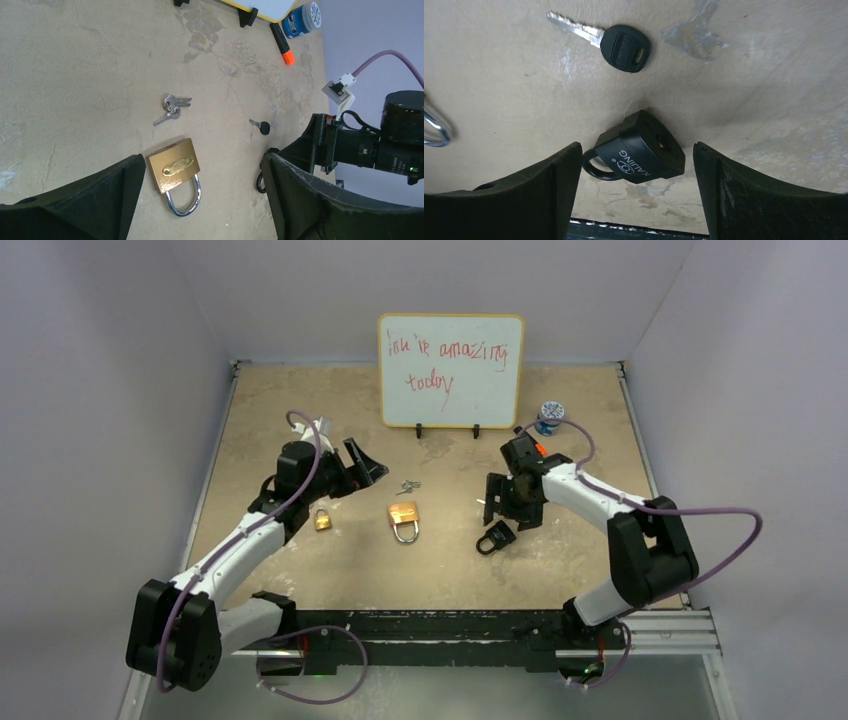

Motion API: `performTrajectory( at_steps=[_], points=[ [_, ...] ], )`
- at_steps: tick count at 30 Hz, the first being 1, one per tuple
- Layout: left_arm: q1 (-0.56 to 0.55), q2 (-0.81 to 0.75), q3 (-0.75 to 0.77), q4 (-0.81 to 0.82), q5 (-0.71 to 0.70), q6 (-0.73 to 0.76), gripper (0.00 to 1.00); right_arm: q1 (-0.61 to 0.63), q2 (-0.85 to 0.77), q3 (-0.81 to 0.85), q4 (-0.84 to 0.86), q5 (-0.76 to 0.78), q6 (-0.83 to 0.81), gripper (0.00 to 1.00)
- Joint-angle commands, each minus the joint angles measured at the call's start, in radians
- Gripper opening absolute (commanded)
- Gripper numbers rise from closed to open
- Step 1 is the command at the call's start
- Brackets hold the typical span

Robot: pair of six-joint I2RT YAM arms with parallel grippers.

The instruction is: Unlock with the key

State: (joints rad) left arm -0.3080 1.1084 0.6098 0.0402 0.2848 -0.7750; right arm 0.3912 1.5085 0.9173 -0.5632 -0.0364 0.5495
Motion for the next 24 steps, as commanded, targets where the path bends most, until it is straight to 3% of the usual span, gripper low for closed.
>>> performTrajectory(
  at_steps=[1, 7, 16, 21, 24],
  points=[
    [-0.003, 0.017, -0.004, 0.060, 0.006, -0.009, 0.90, 0.056, 0.043, 0.037, -0.065, 0.018, -0.050, 0.81],
    [-0.003, 0.044, -0.021, 0.084, 0.005, -0.002, 0.89, 0.075, 0.048, 0.025, -0.075, 0.033, -0.009, 0.72],
    [-0.003, 0.083, -0.033, 0.090, 0.002, 0.016, 0.89, 0.076, -0.021, -0.076, 0.009, -0.093, 0.349, 0.63],
    [-0.003, 0.119, -0.031, 0.089, 0.008, 0.017, 0.89, 0.080, -0.073, -0.127, 0.045, -0.144, 0.613, 0.64],
    [-0.003, 0.143, -0.027, 0.088, 0.008, 0.021, 0.89, 0.081, -0.083, -0.100, 0.024, -0.084, 0.658, 0.74]
  ],
)
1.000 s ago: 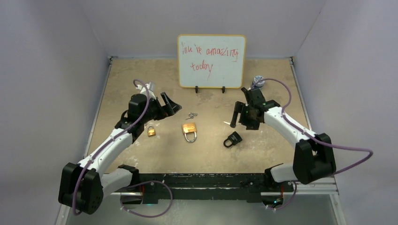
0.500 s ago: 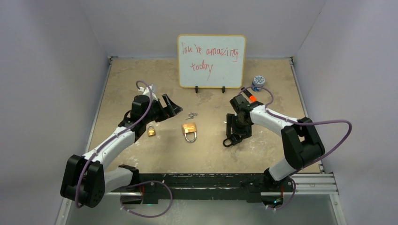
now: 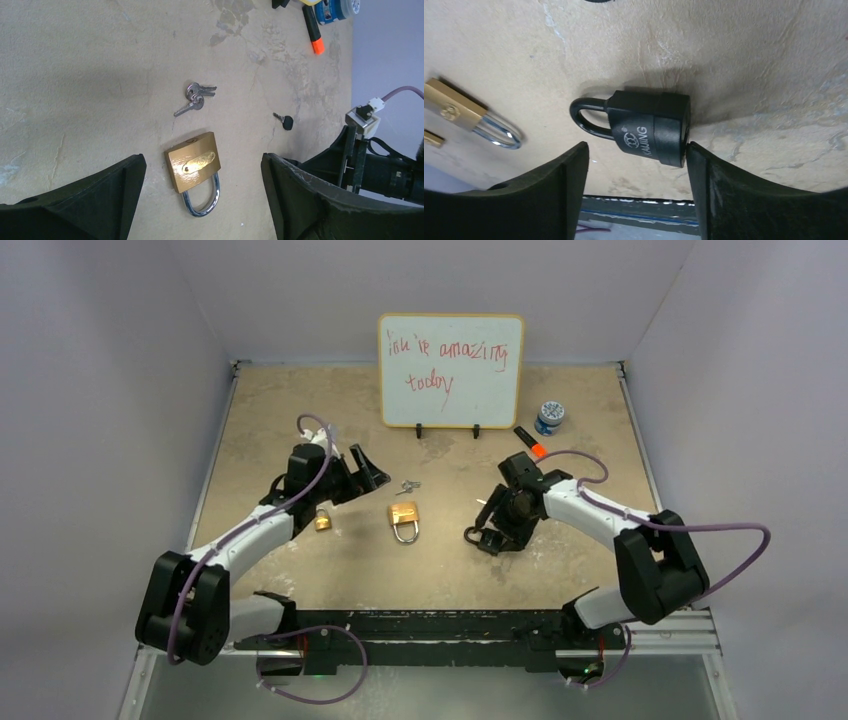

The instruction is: Unlock with the key

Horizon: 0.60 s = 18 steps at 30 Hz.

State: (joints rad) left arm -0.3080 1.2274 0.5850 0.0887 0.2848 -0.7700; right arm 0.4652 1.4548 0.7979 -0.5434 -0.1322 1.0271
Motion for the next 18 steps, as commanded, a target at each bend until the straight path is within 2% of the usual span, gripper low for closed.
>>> performTrajectory(
  at_steps=[1, 5, 10, 14, 18],
  points=[
    [-0.003, 0.031, 0.001, 0.039, 0.009, 0.018, 0.89, 0.006, -0.028, 0.035, -0.013, 0.041, 0.178, 0.77],
    [-0.003, 0.045, 0.017, 0.031, 0.008, 0.020, 0.88, 0.007, -0.023, 0.097, -0.113, 0.154, 0.091, 0.81],
    [-0.003, 0.018, 0.027, 0.015, -0.008, 0.024, 0.88, 0.006, -0.032, 0.168, -0.153, 0.270, -0.192, 0.82],
    [-0.003, -0.013, 0.023, 0.003, -0.020, 0.021, 0.88, 0.006, 0.034, 0.243, -0.108, 0.245, -0.468, 0.77],
    [-0.004, -0.035, 0.018, -0.002, -0.029, 0.008, 0.88, 0.008, 0.186, 0.335, -0.119, 0.259, -0.625, 0.70]
  ],
)
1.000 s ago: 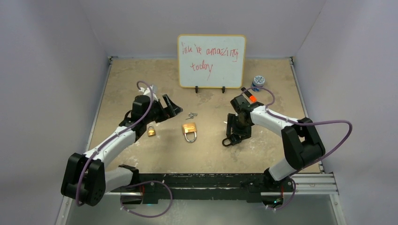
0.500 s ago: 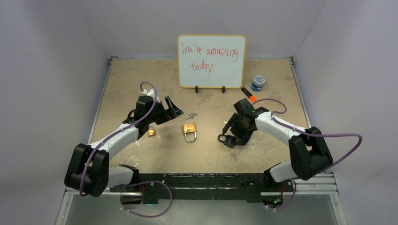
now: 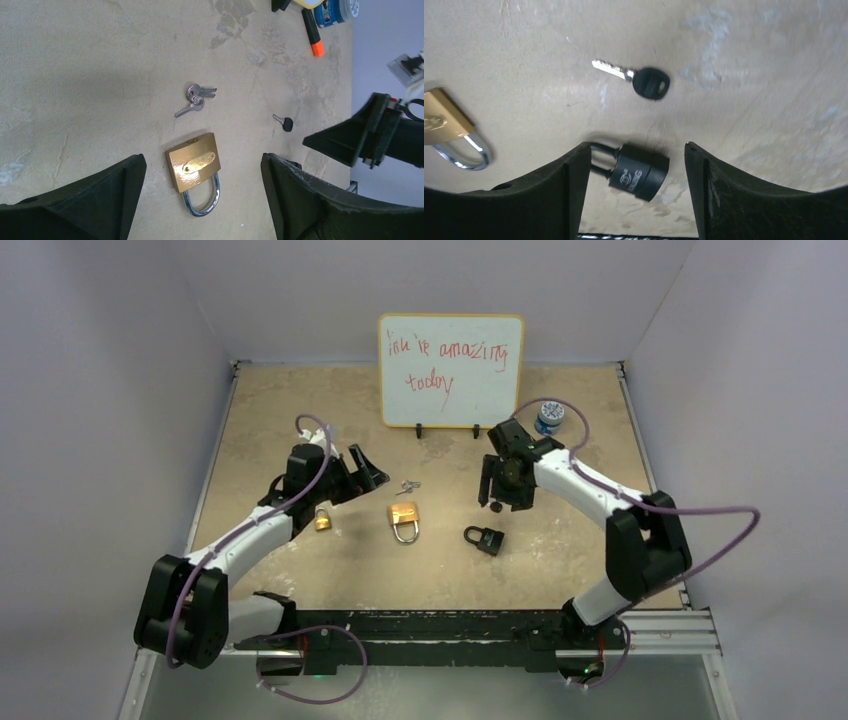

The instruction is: Unlock with the key

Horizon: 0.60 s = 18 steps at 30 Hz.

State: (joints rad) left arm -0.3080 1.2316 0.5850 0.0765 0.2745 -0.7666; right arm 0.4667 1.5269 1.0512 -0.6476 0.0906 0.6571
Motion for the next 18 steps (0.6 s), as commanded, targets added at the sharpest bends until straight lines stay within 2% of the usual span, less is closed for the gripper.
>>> performTrajectory(
  at_steps=[1, 8, 12, 18],
  points=[
    [-0.003, -0.044, 0.016, 0.009, -0.020, 0.000, 0.88, 0.006, 0.151, 0.104, -0.024, 0.039, -0.278, 0.69],
    [-0.003, -0.059, 0.013, -0.011, -0.017, -0.002, 0.88, 0.007, 0.314, 0.232, -0.053, 0.087, -0.421, 0.63],
    [-0.003, -0.058, 0.017, -0.017, -0.013, -0.003, 0.88, 0.006, 0.357, 0.263, -0.061, -0.020, -0.488, 0.58],
    [-0.004, -0.053, 0.023, -0.010, -0.013, -0.008, 0.88, 0.005, 0.398, 0.247, -0.053, -0.088, -0.515, 0.52]
  ],
)
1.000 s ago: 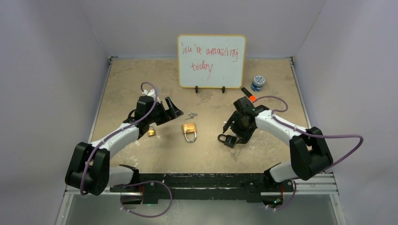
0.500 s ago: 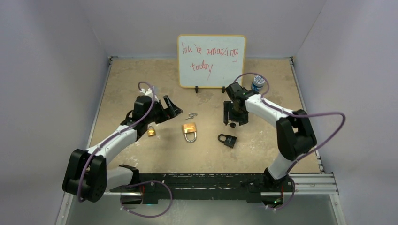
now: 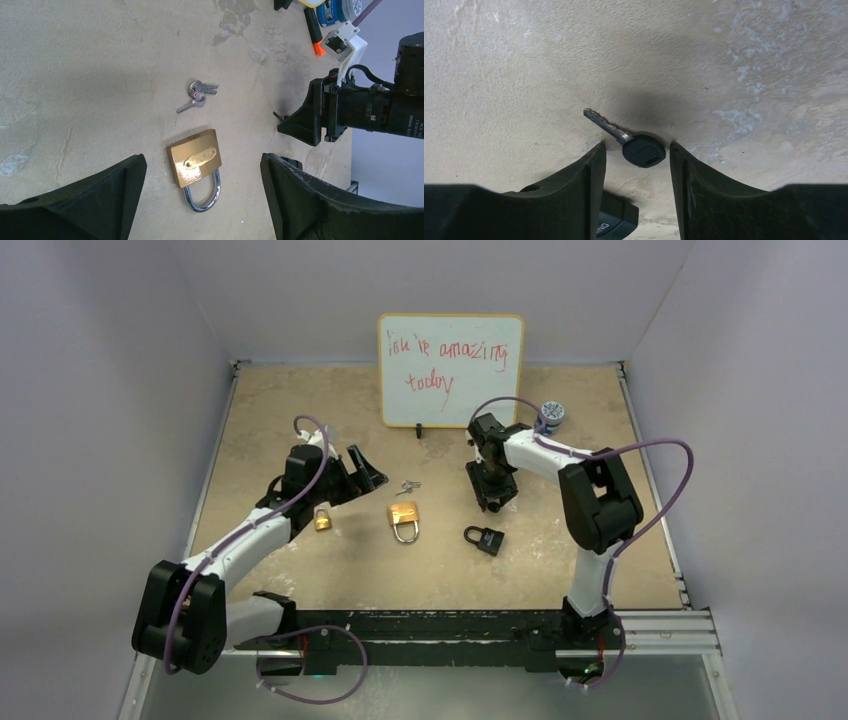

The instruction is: Unlock with the key

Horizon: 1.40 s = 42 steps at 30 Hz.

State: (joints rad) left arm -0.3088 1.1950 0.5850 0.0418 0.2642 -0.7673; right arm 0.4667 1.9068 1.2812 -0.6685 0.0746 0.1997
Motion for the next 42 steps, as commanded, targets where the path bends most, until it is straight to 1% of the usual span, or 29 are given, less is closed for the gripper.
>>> performTrajectory(
  at_steps=[1, 3, 5, 7, 9, 12, 14, 18, 23, 30, 36, 38, 40, 42],
  points=[
    [-0.003, -0.012, 0.026, 0.024, -0.001, -0.007, 0.88, 0.005, 0.021, 0.011, -0.027, -0.073, -0.055, 0.51],
    [-0.004, -0.005, 0.032, 0.037, 0.016, -0.002, 0.88, 0.003, 0.021, -0.003, -0.013, -0.071, -0.029, 0.50],
    [-0.009, 0.007, 0.036, 0.077, 0.065, 0.012, 0.87, 0.005, 0.022, -0.016, 0.004, -0.065, -0.020, 0.47],
    [-0.022, 0.021, 0.042, 0.100, 0.098, 0.016, 0.87, 0.005, 0.011, -0.038, 0.031, -0.026, -0.002, 0.44],
    [-0.032, 0.044, 0.049, 0.110, 0.114, 0.011, 0.86, 0.005, -0.010, -0.066, 0.060, -0.020, 0.014, 0.39],
    [-0.044, 0.079, 0.050, 0.141, 0.138, -0.022, 0.86, 0.006, -0.047, -0.105, 0.099, -0.018, 0.030, 0.34],
    [-0.053, 0.106, 0.042, 0.190, 0.165, -0.060, 0.86, 0.006, -0.076, -0.130, 0.129, -0.023, 0.042, 0.31],
    [-0.083, 0.195, 0.040, 0.304, 0.213, -0.154, 0.86, 0.006, -0.143, -0.195, 0.204, -0.044, 0.074, 0.29],
    [-0.144, 0.358, 0.076, 0.504, 0.270, -0.286, 0.86, 0.006, -0.224, -0.269, 0.290, -0.117, 0.126, 0.28],
    [-0.242, 0.572, 0.223, 0.588, 0.292, -0.314, 0.82, 0.007, -0.291, -0.324, 0.357, -0.219, 0.177, 0.28],
    [-0.281, 0.697, 0.285, 0.660, 0.297, -0.354, 0.66, 0.006, -0.327, -0.339, 0.391, -0.315, 0.206, 0.28],
    [-0.286, 0.728, 0.294, 0.688, 0.297, -0.374, 0.59, 0.006, -0.334, -0.339, 0.397, -0.336, 0.222, 0.28],
    [-0.290, 0.749, 0.305, 0.686, 0.297, -0.386, 0.52, 0.006, -0.340, -0.338, 0.401, -0.354, 0.237, 0.28],
    [-0.292, 0.753, 0.306, 0.664, 0.284, -0.387, 0.48, 0.006, -0.342, -0.333, 0.406, -0.358, 0.255, 0.29]
  ],
)
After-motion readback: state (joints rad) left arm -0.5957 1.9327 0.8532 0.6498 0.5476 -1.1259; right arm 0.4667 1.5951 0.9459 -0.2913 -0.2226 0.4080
